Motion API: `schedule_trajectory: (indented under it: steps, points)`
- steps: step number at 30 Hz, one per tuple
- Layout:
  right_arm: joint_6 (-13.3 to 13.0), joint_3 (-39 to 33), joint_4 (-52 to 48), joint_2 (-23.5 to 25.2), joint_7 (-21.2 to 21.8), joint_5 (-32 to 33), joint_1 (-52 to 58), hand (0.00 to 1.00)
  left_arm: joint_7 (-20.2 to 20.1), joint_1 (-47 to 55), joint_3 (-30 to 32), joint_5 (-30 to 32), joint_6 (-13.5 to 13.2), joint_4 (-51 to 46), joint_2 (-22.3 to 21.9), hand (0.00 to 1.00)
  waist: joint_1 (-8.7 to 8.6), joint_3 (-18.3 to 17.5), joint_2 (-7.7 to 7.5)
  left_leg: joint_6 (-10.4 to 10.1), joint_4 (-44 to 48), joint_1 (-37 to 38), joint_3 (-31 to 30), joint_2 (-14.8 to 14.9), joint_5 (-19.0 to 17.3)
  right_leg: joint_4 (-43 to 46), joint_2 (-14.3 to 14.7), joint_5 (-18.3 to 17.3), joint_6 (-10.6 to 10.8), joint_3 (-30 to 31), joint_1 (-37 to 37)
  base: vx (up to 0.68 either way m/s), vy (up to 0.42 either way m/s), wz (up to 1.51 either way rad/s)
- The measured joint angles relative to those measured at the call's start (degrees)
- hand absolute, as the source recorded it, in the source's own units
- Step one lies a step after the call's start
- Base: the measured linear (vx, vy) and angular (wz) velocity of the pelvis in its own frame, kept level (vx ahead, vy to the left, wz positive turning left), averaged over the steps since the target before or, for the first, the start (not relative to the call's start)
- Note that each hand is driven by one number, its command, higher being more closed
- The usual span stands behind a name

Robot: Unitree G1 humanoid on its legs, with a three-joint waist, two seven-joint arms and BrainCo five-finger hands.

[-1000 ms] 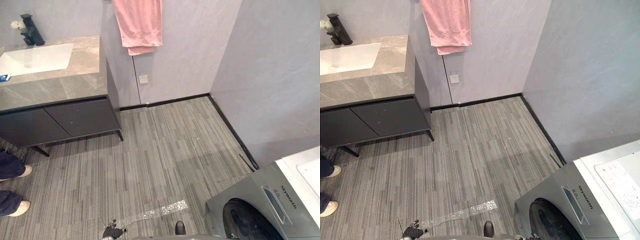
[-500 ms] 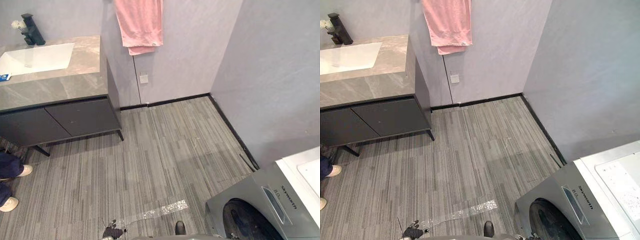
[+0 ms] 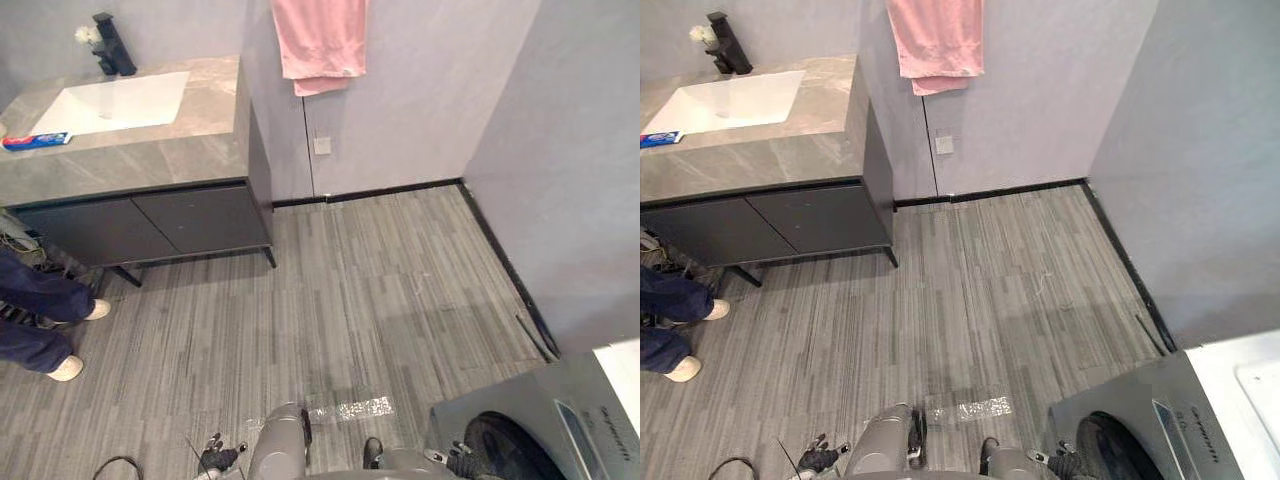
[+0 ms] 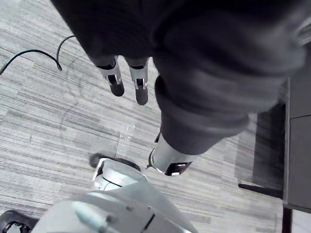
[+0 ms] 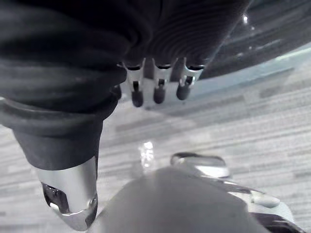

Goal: Organize washtable

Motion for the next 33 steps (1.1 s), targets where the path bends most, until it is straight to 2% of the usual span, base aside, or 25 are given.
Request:
schedule_trajectory:
  steps: [3,4,5,6,7,8,9,13,14,15,16,17,19,20,21,23,24,25,26,28,29,30,31,32,33]
  points:
    - [0.2,-0.8,0.0,-0.3,0.1,0.0,0.4,0.00,0.7,0.3,1.4,-0.4,0.0,0.0,-0.4,0.00,1.56,-1.7,0.43,-0.3,-1.7,-0.5,-2.9,-0.1,0.2,4.9,-1.5,-4.7,2.7,3.3,-2.8,0.35,0.368,-0.53]
    - [0.2,-1.3,0.0,-0.1,0.2,0.0,0.6,0.00,0.7,0.9,1.6,-0.7,0.1,0.1,-0.4,0.00,1.44,-2.7,0.38,-0.9,-1.0,-0.2,-2.5,-0.7,0.9,6.2,-2.2,-6.1,3.7,4.0,-3.4,0.39,0.423,-0.46]
    - [0.2,-2.5,0.0,0.2,0.5,0.0,1.2,0.00,0.7,1.4,1.5,-0.9,0.1,0.3,-0.2,0.00,1.40,-3.7,-0.46,-0.4,0.7,0.2,-1.0,-2.5,2.0,8.1,-4.5,-8.4,5.2,5.5,-3.8,0.42,0.451,-0.61]
    - [0.1,-3.6,0.1,1.5,1.1,0.0,1.6,0.00,0.8,2.3,1.5,-1.2,0.1,0.7,0.8,0.00,1.69,-5.1,-2.65,0.9,1.6,2.1,1.8,-5.0,1.7,13.9,-6.9,-10.0,7.1,7.8,-4.2,0.44,0.413,-0.70]
    - [0.0,-4.3,0.0,2.2,1.1,0.1,1.8,0.00,0.8,2.2,1.2,-1.2,0.2,1.1,1.7,0.00,1.04,-5.5,-3.27,3.4,2.4,4.5,4.0,-6.6,0.0,24.8,-8.5,-8.7,6.2,9.6,-7.2,0.63,0.538,-0.86]
    - [-0.1,-5.2,-0.5,2.2,1.2,0.1,1.8,0.00,0.8,1.3,-0.6,-1.2,0.2,1.0,2.2,0.00,0.35,-5.2,-2.95,5.8,2.3,9.4,6.2,-7.1,-2.3,37.9,-8.5,-5.4,4.4,8.4,-10.6,0.70,0.523,-0.82]
    - [-0.3,-5.2,-0.7,2.2,1.1,0.1,1.6,0.00,0.7,0.6,-1.4,-1.2,0.2,1.0,2.7,0.00,-0.69,-5.1,-2.64,6.1,0.1,14.4,7.7,-7.0,-3.2,42.7,-8.4,-5.8,4.1,5.8,-13.0,0.59,0.420,-0.76]
    - [-0.6,-5.1,-2.1,2.4,1.1,0.6,1.3,0.00,0.6,-2.5,-2.1,-1.1,-0.1,-0.3,2.7,0.00,-1.55,-4.8,-2.23,6.0,-8.0,24.1,10.4,-6.4,-3.2,32.2,-4.8,-7.0,5.4,-0.4,-16.2,0.47,0.125,-0.47]
    - [-0.7,-5.1,-2.1,2.1,1.0,2.6,-0.3,0.00,0.7,-4.8,-2.1,-1.0,-0.7,-0.7,1.5,0.00,-2.32,-4.2,-1.23,3.2,-10.8,27.9,11.1,-5.1,-4.9,10.1,-0.5,1.1,5.0,1.8,-19.4,1.01,-0.200,-0.10]
    - [-0.6,-4.9,-2.1,1.2,0.9,2.8,-0.5,0.00,0.7,-4.5,-1.9,-0.6,-0.7,-0.4,0.3,0.00,-2.95,-4.0,-0.23,0.6,-10.7,30.5,9.1,-3.6,-5.3,9.0,0.5,10.2,2.5,1.0,-17.9,1.10,-0.287,-0.12]
    - [-0.8,-4.9,-2.3,1.3,0.9,2.8,-1.1,0.00,0.7,-4.8,-1.9,-0.5,-0.7,-0.1,-0.7,0.00,-2.87,-3.6,0.57,-0.9,-10.1,30.3,8.7,-3.2,-3.9,10.3,1.0,8.8,1.5,1.0,-18.2,0.83,-0.368,-0.01]
    - [-0.7,-4.9,-2.3,1.2,0.9,2.8,-1.7,0.00,0.7,-5.0,-1.5,-0.5,-0.7,0.1,-1.9,0.00,-2.93,-3.2,1.42,-1.1,-9.1,30.4,7.6,-2.6,-3.3,12.1,1.5,7.3,0.3,0.6,-18.2,0.37,-0.207,-0.03]
    - [-0.7,-5.0,-2.3,1.3,0.9,2.8,-1.7,0.00,0.7,-5.0,0.0,-0.3,-0.7,0.2,-3.1,0.00,-3.60,-3.2,1.49,-0.6,-4.6,30.1,4.6,-1.7,-2.5,14.7,1.6,4.0,-0.6,-0.6,-16.6,0.34,-0.231,0.41]
    - [-0.6,-4.5,-3.3,1.2,0.9,2.8,0.0,0.00,0.7,-5.0,2.2,0.0,-0.8,-1.4,-3.9,0.00,-3.36,-3.0,1.28,2.4,15.0,22.6,2.2,1.3,0.0,14.8,1.7,-0.6,-1.0,-3.5,-11.5,0.45,-0.387,0.90]
    - [-0.6,-3.4,-4.6,1.2,0.8,3.0,1.6,0.00,0.7,-4.6,2.5,0.0,-0.7,-2.3,-3.3,0.00,-2.75,-2.0,0.64,4.4,34.0,15.1,3.5,5.8,8.8,14.0,2.6,-4.0,-2.5,-5.0,-5.6,0.40,-0.357,0.79]
    - [-0.7,-2.6,-4.9,1.3,0.7,3.2,1.9,0.00,0.7,-3.6,1.4,0.0,-0.6,-2.3,-2.7,0.00,-1.51,-2.3,0.40,3.8,38.5,11.4,4.7,6.7,5.6,13.3,2.4,-5.4,-2.6,-5.3,-3.0,0.20,-0.162,0.19]
    - [-0.7,-2.5,-4.8,1.2,0.7,3.3,1.8,0.00,0.7,-3.2,0.2,-0.4,-0.9,-3.0,-2.2,0.00,-1.24,-2.4,0.22,4.1,37.1,7.8,7.1,6.1,2.8,11.7,1.9,-5.7,-2.0,-5.8,-0.7,0.28,-0.138,0.35]
    - [-0.6,-2.2,-4.7,1.1,0.7,3.5,1.6,0.00,0.6,-3.2,-2.5,-0.8,-1.1,-3.5,-1.7,0.00,-0.75,-2.3,0.51,3.3,24.4,3.0,10.5,2.8,0.3,8.2,1.1,-6.6,-2.0,-6.7,2.3,0.52,-0.151,0.40]
    - [-0.6,-2.3,-4.3,0.5,0.6,3.5,0.9,0.00,0.7,-3.0,-3.4,-0.8,-1.2,-3.6,-2.0,0.00,-0.21,-2.6,1.05,1.6,8.4,2.6,10.9,-1.2,1.6,5.7,1.1,-6.7,-0.8,-6.8,4.2,0.47,-0.053,0.29]
    - [-0.6,-2.6,-4.3,-0.1,0.4,3.5,-0.3,0.00,0.7,-2.2,-4.5,-1.2,-1.1,-3.4,-2.2,0.00,-0.06,-3.4,3.00,-0.8,-7.6,2.7,9.6,-3.5,5.0,2.8,2.5,-7.5,-0.4,-6.6,6.6,0.48,0.063,-0.18]
    - [-0.6,-2.6,-4.3,-0.2,0.1,3.5,-0.8,0.00,0.7,-1.6,-4.3,-1.3,-1.1,-3.4,-2.0,0.00,0.42,-3.8,3.38,0.7,-11.0,1.8,7.8,-4.4,9.0,2.5,2.7,-9.2,0.4,-5.6,8.4,1.25,0.224,-0.38]
    - [-0.8,-3.2,-2.8,-0.2,-0.1,3.2,-0.7,0.00,0.6,-1.8,-4.6,-1.0,-0.9,-1.6,-0.3,0.00,0.79,-8.5,0.31,8.9,-7.9,1.6,8.3,-9.6,12.8,3.3,-2.1,-10.5,2.2,-0.7,9.5,1.34,0.244,-0.19]
    - [-0.8,-4.8,-2.6,0.3,0.1,2.8,-1.9,0.00,0.4,-3.0,-4.1,-0.9,-0.9,-1.3,-0.4,0.00,1.51,-6.8,1.15,12.1,6.5,-4.1,9.6,-8.7,8.7,4.2,-1.2,-6.2,3.2,2.2,11.5,1.23,0.225,0.04]
    - [-0.7,-5.4,-2.2,0.7,0.2,2.8,-1.5,0.00,0.2,-3.1,-3.3,-1.2,-1.3,-1.5,-0.1,0.00,1.49,-6.8,0.11,10.4,8.6,-5.6,9.4,-9.8,6.7,5.3,-1.4,-5.9,3.3,3.3,12.3,0.91,0.161,0.61]
    - [-0.9,-7.8,0.0,0.5,1.0,2.7,0.5,0.00,0.5,-2.0,-4.4,-0.7,-0.6,0.5,2.1,0.00,0.44,-7.6,-1.94,14.7,-1.6,2.4,8.9,-14.6,5.5,28.3,-2.3,-1.3,5.9,3.8,8.7,0.98,0.099,0.68]
